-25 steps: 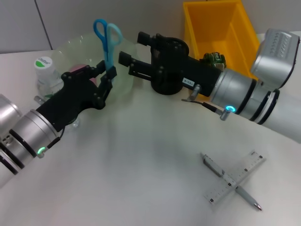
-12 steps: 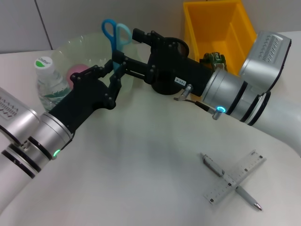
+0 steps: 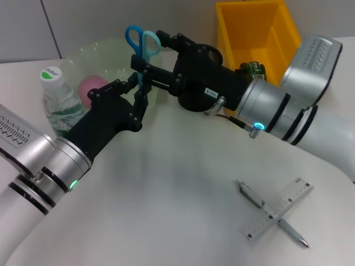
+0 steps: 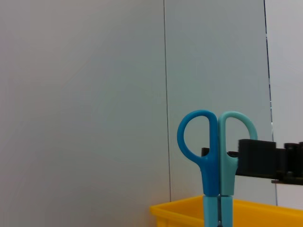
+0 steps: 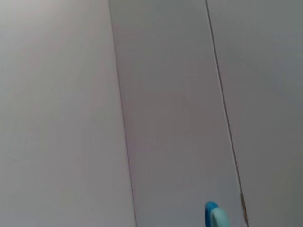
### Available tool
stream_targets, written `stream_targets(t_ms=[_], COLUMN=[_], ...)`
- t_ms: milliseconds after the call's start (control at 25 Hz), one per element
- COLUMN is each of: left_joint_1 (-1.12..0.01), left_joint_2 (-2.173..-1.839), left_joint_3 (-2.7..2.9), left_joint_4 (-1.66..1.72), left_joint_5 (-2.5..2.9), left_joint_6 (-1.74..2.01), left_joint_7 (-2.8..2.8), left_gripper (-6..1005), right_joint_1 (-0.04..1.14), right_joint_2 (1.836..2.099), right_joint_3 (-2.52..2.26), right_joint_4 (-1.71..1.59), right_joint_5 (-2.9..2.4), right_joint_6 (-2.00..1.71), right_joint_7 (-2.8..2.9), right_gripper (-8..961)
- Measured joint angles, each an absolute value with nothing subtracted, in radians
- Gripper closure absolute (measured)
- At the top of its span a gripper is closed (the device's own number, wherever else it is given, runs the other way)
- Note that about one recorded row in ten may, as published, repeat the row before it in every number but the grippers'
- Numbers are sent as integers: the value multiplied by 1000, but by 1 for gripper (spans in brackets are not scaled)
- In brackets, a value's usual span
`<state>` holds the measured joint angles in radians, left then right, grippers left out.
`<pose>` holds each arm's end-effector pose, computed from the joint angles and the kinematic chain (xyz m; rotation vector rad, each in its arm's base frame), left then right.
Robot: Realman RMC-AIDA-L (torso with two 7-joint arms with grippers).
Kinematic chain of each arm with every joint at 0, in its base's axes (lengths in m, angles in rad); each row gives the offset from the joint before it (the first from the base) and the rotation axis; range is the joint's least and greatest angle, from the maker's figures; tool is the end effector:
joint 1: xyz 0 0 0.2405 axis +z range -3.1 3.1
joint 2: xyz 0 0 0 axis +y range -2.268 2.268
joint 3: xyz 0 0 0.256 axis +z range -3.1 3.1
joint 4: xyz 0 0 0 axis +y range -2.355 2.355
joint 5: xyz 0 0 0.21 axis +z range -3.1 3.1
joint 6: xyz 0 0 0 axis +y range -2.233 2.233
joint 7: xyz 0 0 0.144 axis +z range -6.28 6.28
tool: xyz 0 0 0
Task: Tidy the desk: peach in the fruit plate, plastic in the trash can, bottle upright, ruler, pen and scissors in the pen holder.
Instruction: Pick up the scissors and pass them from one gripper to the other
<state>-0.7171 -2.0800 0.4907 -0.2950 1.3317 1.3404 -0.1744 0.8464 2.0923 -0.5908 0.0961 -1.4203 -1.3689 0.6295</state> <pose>-0.2247 0.3310 -0.0882 -2.1057 -0.3205 -0.9498 0.1728 0.3685 -0.0752 -2.3069 0.3781 1.1935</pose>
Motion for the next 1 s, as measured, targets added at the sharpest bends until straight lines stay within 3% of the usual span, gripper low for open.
stream_targets(t_ms=[680,880,1000], left_joint_1=[-724,-717,-710], left_joint_2=[-2080,-2080,-2080], left_joint_3=[443,389,341], left_joint_4=[-336,-339,-339], left_joint_5=[1360,1425,1479], left_joint_6=[1338,1338,1328], left_joint_7=[-159,-158,-158], left_gripper=[789,789,789], right_joint_1=[859,858,857], right_joint_2=[2092,2092,2092], right_joint_3=[-596,-600,-600], right_joint_4=[94,93,93], right_joint_5=[-1431,-1431,-1431], right_joint_6=[-1337,-1337,-1337], right_joint_7=[615,615,615], right_gripper=[139,332,586])
